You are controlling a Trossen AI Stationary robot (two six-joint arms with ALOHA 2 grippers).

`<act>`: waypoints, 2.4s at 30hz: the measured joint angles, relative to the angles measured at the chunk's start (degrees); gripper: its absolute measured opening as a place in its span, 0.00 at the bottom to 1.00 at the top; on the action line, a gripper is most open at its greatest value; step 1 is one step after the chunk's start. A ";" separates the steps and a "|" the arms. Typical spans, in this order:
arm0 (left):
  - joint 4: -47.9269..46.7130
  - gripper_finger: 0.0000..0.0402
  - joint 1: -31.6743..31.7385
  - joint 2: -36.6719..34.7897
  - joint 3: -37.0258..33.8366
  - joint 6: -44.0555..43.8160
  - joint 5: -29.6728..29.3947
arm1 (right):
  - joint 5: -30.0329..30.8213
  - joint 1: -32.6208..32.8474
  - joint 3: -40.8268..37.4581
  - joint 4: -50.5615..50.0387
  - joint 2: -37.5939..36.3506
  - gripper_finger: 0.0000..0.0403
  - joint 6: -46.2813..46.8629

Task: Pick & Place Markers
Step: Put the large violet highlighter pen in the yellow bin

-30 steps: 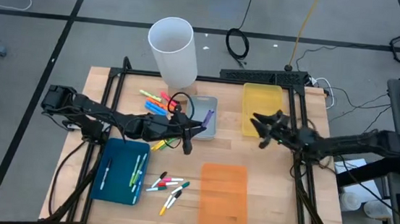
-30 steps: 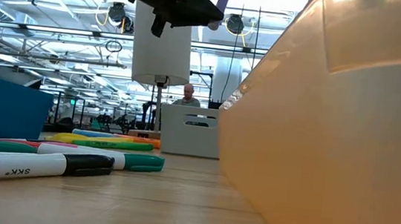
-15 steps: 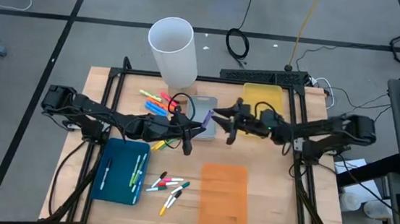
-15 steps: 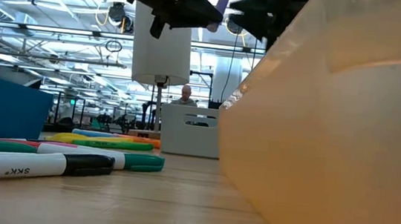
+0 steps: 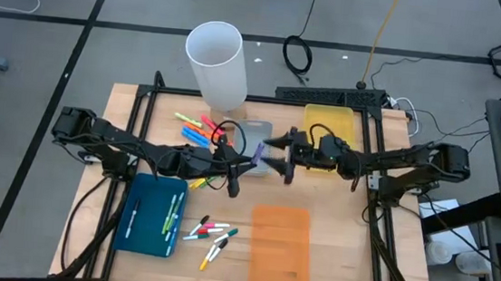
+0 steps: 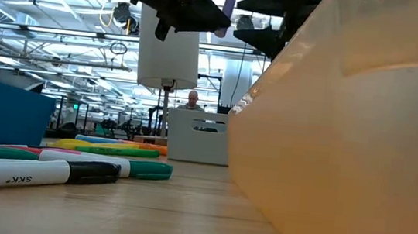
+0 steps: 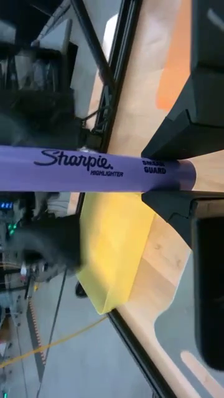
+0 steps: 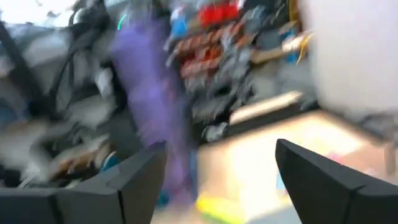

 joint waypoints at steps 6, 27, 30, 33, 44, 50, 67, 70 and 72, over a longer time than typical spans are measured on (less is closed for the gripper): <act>0.12 0.16 0.33 -0.03 0.00 -0.61 -1.96 | -4.63 2.25 0.00 -1.95 -1.54 0.74 -1.54; 0.22 0.16 0.28 -0.03 0.02 -1.38 -0.53 | -3.30 -0.38 7.15 1.48 6.64 0.60 -9.49; 0.24 0.16 0.28 -0.03 0.02 -1.38 -0.51 | -3.24 -0.40 7.19 2.36 6.63 0.53 -10.48; 0.22 0.16 0.28 -0.03 0.02 -1.38 -0.47 | -3.26 -0.51 7.19 2.73 6.64 0.41 -10.70; 0.48 0.16 0.61 -0.03 0.04 0.57 0.53 | -5.07 -0.76 7.19 2.85 6.58 0.12 -12.85; 1.96 0.41 0.71 -0.03 0.04 2.88 -1.82 | -6.20 -0.69 7.19 3.51 6.38 0.12 -13.85; 2.40 0.89 0.81 -0.03 0.11 2.67 -1.97 | -6.21 -0.80 7.17 0.63 6.44 0.12 -17.67; 2.38 0.90 0.81 -0.03 0.11 2.67 -1.97 | -6.08 -0.80 7.11 -3.53 5.22 0.12 -18.10; 2.38 0.91 0.81 -0.03 0.10 2.68 -1.97 | -4.37 -0.80 7.13 -6.71 3.35 0.12 -19.53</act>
